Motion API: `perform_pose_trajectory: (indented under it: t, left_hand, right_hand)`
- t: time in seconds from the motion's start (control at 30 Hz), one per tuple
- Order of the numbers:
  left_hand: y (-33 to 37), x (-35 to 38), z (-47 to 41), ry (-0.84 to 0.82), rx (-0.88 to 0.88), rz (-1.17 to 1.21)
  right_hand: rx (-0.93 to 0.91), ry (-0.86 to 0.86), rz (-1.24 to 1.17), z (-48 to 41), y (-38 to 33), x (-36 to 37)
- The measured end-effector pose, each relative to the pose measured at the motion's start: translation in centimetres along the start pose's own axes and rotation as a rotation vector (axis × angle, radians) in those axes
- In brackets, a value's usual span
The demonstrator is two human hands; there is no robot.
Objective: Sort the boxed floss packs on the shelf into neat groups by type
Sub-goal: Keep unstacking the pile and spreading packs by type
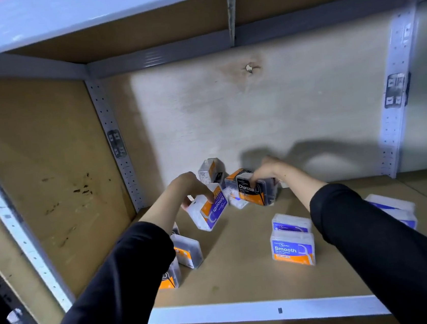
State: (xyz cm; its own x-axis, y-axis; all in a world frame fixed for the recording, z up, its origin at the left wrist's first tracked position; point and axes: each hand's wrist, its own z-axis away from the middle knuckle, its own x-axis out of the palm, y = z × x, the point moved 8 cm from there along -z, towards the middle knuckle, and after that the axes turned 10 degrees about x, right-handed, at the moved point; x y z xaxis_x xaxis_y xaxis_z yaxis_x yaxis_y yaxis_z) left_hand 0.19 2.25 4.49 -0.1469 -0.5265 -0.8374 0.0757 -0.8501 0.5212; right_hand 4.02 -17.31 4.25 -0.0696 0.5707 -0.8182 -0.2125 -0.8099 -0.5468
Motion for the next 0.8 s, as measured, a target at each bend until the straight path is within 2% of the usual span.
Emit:
perform_pose_trajectory:
  t: [0.17,0.3,0.47,0.67,0.8]
  left_hand:
    - [-0.2,-1.4,1.2,0.003,-0.010,0.000]
    - [-0.7,-2.4,1.9,0.009,-0.028,0.012]
    - [-2.2,-2.9,2.1,0.002,-0.067,0.001]
    - [-3.0,-2.7,2.0,-0.002,-0.088,-0.012]
    - [-3.0,-2.3,1.9,-0.010,-0.087,-0.005]
  right_hand:
    - [-0.053,-0.063,0.016,1.0,-1.4,2.6]
    - [-0.091,-0.189,0.204,2.3,-2.2,6.8]
    - [-0.203,-0.373,0.243,4.1,-3.0,12.8]
    - [-0.269,-0.397,0.366,6.0,-3.6,18.0]
    - [-0.304,-0.355,0.242,6.1,-3.4,19.1]
